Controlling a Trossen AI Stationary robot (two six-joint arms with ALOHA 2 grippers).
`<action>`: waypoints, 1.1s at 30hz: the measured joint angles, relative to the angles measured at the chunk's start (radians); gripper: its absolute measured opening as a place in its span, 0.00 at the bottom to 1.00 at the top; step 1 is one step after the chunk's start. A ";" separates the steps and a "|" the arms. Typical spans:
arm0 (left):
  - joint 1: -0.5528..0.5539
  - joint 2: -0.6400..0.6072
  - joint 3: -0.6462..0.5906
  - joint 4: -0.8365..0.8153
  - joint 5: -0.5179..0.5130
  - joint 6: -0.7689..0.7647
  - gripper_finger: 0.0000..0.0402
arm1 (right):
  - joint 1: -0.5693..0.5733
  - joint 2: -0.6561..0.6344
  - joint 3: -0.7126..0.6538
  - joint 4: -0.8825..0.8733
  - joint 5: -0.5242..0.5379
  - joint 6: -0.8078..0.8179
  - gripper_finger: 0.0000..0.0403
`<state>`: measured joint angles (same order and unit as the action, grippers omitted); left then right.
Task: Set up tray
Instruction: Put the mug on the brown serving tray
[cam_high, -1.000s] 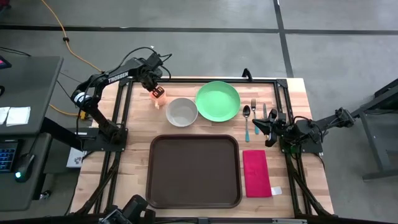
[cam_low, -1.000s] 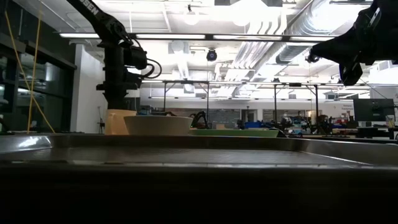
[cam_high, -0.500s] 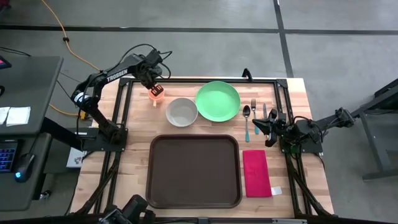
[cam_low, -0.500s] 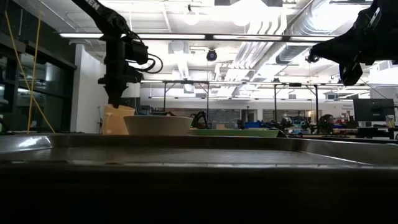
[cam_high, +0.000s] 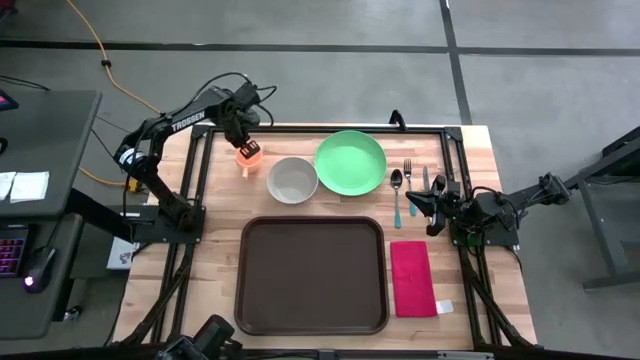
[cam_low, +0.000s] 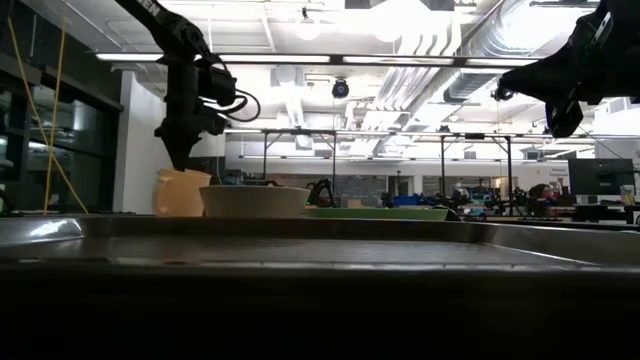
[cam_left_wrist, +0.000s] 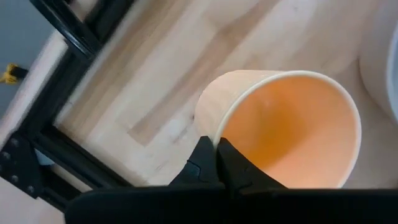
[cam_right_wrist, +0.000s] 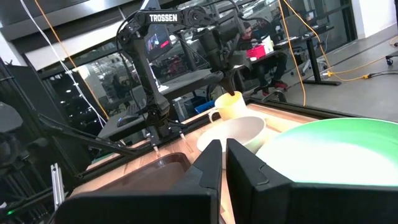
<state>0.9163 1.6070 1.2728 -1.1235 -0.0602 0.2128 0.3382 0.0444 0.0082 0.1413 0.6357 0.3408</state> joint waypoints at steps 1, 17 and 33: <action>0.000 -0.003 0.000 -0.011 0.001 0.004 0.03 | 0.000 0.000 0.000 0.000 0.000 0.001 0.00; 0.000 -0.209 0.000 -0.125 0.092 0.015 0.03 | 0.000 0.000 0.000 0.000 -0.009 0.019 0.00; -0.119 -0.442 0.000 -0.281 0.134 -0.124 0.03 | 0.000 0.000 0.000 -0.001 -0.007 0.018 0.00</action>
<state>0.7977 1.1655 1.2732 -1.4045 0.0735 0.0888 0.3384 0.0444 0.0082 0.1406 0.6284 0.3588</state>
